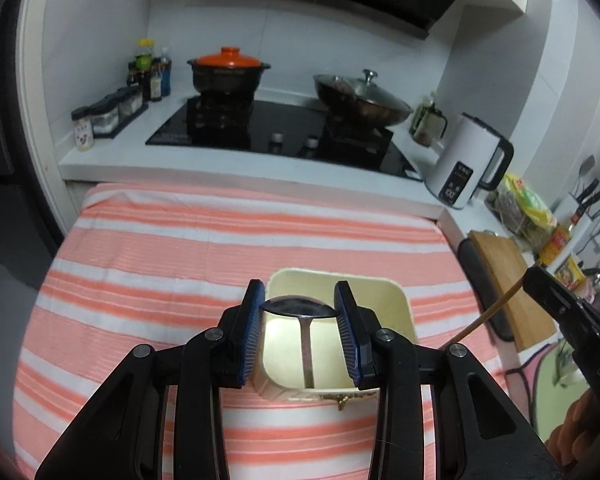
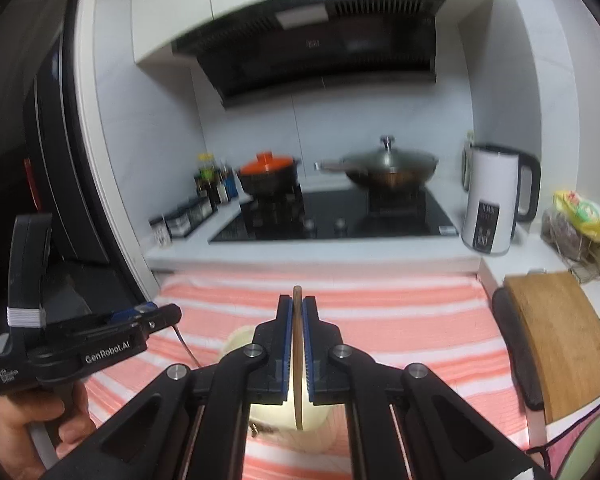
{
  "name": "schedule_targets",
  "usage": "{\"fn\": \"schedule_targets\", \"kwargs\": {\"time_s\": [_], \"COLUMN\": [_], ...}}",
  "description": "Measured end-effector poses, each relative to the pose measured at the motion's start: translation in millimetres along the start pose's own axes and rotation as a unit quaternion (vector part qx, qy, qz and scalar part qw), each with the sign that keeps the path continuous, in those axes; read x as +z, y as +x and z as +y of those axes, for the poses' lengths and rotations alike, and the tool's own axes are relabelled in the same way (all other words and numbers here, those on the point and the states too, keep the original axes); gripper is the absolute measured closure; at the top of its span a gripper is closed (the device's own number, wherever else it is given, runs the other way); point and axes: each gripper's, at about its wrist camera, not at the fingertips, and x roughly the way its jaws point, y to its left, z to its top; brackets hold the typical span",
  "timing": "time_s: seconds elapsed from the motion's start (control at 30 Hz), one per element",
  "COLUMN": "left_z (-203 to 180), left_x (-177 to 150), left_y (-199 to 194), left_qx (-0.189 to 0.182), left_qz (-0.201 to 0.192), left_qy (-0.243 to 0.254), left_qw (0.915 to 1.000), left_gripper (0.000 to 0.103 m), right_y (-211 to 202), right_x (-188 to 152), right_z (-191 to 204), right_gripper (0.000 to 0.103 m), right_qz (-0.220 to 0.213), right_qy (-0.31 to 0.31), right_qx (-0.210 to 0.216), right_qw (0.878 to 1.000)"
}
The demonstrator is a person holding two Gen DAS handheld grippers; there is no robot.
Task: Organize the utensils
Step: 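Carry the spoon into the beige holder box and open the left gripper, then withdraw the left gripper from the box back toward the utensils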
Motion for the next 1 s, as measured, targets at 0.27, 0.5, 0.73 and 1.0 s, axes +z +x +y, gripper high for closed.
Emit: {"fn": "schedule_targets", "kwargs": {"time_s": [0.27, 0.5, 0.73, 1.0], "left_z": [-0.2, 11.1, 32.4, 69.7], "left_x": [-20.4, -32.2, -80.0, -208.9], "left_y": [17.8, -6.3, -119.3, -218.1], "left_qx": [0.004, -0.004, -0.010, 0.022], "left_qz": [0.038, 0.033, -0.011, -0.005], "left_qy": [0.020, 0.012, 0.073, 0.100], "left_qw": [0.9990, 0.9994, 0.9972, 0.9947], "left_gripper": [0.067, 0.047, 0.021, 0.011], "right_y": [26.1, 16.2, -70.8, -177.6], "right_x": [-23.8, -30.4, -47.4, -135.7], "right_z": [-16.6, -17.2, -17.1, -25.9], "right_gripper": [0.098, 0.048, 0.047, 0.046], "right_qz": [0.070, 0.057, -0.004, -0.013], "right_qy": [0.018, 0.025, -0.012, -0.081], "right_qx": [-0.006, 0.010, 0.017, -0.004], "right_qw": [0.997, 0.998, 1.000, 0.997]}}
